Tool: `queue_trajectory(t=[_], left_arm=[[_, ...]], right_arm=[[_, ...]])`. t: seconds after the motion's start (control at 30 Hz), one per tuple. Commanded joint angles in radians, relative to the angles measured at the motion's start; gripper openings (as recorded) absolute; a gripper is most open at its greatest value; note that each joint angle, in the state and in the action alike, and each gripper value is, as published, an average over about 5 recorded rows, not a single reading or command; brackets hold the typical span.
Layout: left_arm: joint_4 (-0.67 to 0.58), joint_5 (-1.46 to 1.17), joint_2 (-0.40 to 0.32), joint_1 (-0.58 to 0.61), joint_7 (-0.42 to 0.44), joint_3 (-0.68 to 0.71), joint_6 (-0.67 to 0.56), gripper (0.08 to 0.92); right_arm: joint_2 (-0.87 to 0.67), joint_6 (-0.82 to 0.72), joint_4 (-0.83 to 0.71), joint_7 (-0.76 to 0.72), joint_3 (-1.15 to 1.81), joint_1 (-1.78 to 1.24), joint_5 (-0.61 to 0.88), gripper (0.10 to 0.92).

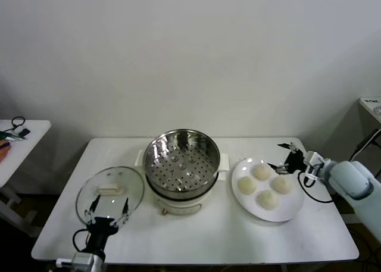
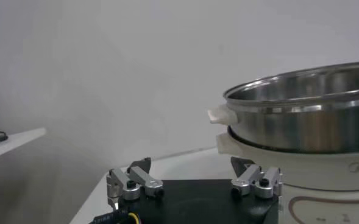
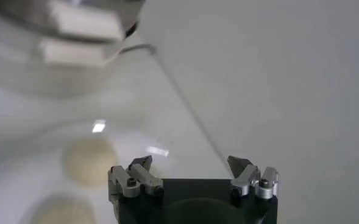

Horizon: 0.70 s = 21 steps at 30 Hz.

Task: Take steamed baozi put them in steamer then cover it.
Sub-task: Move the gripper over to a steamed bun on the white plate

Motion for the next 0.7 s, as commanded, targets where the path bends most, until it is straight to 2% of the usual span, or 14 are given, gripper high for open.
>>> queue_trajectory(t=[0.03, 0.17, 0.3, 0.5, 0.7], left_arm=[[0.001, 0.013, -0.004, -0.001, 0.004, 0.006, -0.001, 0.823], [0.002, 0.025, -0.011, -0.001, 0.007, 0.011, -0.001, 0.823], [-0.003, 0.032, -0.015, 0.003, 0.008, 0.009, -0.001, 0.823], [-0.015, 0.035, -0.019, 0.017, 0.011, 0.000, 0.002, 0.823], [-0.015, 0.042, -0.026, 0.024, 0.015, -0.006, 0.002, 0.823]], right_arm=[[-0.121, 0.084, -0.138, -0.334, -0.436, 0.432, -0.130, 0.823], [-0.024, 0.069, -0.227, -0.345, -0.752, 0.719, -0.071, 0.823], [0.093, 0.042, -0.306, -0.338, -0.916, 0.858, 0.008, 0.823], [0.262, -0.011, -0.395, -0.313, -0.963, 0.837, 0.068, 0.823], [0.386, -0.017, -0.533, -0.277, -0.906, 0.737, -0.026, 0.823]])
